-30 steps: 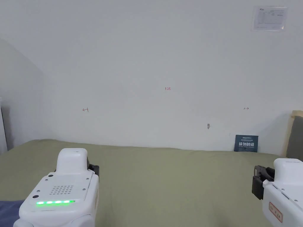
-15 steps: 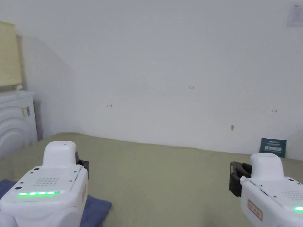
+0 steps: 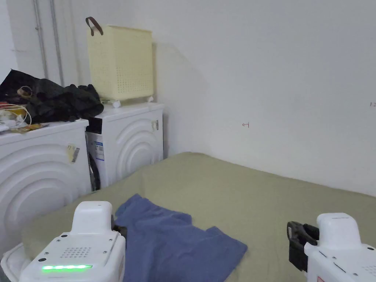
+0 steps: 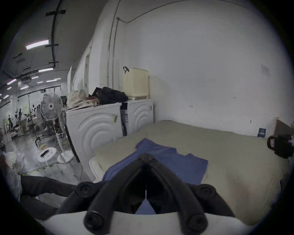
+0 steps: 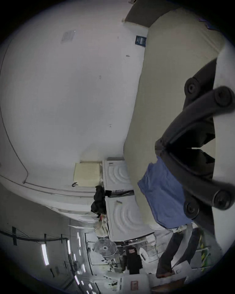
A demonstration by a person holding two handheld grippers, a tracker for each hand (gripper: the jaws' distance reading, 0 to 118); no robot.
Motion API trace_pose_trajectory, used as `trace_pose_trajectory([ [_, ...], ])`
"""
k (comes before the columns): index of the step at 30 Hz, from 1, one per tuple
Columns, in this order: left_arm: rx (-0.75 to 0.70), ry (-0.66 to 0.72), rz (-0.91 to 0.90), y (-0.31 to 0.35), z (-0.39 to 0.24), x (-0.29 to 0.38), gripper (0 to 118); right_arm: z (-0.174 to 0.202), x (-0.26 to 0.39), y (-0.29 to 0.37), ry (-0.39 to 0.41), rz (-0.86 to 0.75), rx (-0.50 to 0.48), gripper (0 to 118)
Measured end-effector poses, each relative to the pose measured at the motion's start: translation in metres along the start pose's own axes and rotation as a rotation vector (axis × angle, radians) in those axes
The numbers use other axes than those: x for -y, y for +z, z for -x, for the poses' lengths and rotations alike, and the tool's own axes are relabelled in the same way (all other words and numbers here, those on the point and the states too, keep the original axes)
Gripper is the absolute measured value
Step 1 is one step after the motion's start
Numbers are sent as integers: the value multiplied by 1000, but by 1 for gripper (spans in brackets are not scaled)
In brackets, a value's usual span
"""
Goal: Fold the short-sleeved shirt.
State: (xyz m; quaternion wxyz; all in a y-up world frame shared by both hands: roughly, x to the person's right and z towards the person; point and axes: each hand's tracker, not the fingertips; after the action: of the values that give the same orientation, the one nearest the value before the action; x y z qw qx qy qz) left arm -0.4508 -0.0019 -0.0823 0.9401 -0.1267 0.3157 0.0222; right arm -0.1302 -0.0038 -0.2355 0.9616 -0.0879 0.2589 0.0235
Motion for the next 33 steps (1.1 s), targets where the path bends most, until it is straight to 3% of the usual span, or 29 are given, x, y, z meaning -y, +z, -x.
trace_pose_trajectory([
  [6, 33, 7, 60, -32, -11, 3, 0, -13, 4, -9, -3, 19, 35, 0],
  [11, 187, -32, 185, -113, -32, -16, 2, -33, 10, -22, 11, 51, 63, 0],
  [12, 232, -50, 221, -135, -37, -21, 10, -37, 11, -25, 12, 58, 71, 0],
  [13, 276, -79, 269, -160, -43, -26, 30, -41, 12, -32, 12, 65, 72, 0],
  [14, 308, -92, 326, -186, -51, -27, 78, -46, 15, -37, 11, 71, 73, 0],
  [15, 344, -101, 367, -213, -56, -25, 111, -51, 18, -42, 10, 78, 74, 0],
  [16, 405, -104, 430, -234, -63, -22, 118, -55, 22, -47, 10, 86, 73, 0],
  [23, 413, -237, 683, -342, -125, 40, 118, -80, 72, -85, -14, 227, 82, 0],
  [28, 501, -265, 768, -367, -161, 85, 118, -94, 106, -96, -41, 311, 89, 0],
  [33, 409, -270, 904, -384, -176, 122, 116, -98, 124, -91, -96, 335, 93, 0],
])
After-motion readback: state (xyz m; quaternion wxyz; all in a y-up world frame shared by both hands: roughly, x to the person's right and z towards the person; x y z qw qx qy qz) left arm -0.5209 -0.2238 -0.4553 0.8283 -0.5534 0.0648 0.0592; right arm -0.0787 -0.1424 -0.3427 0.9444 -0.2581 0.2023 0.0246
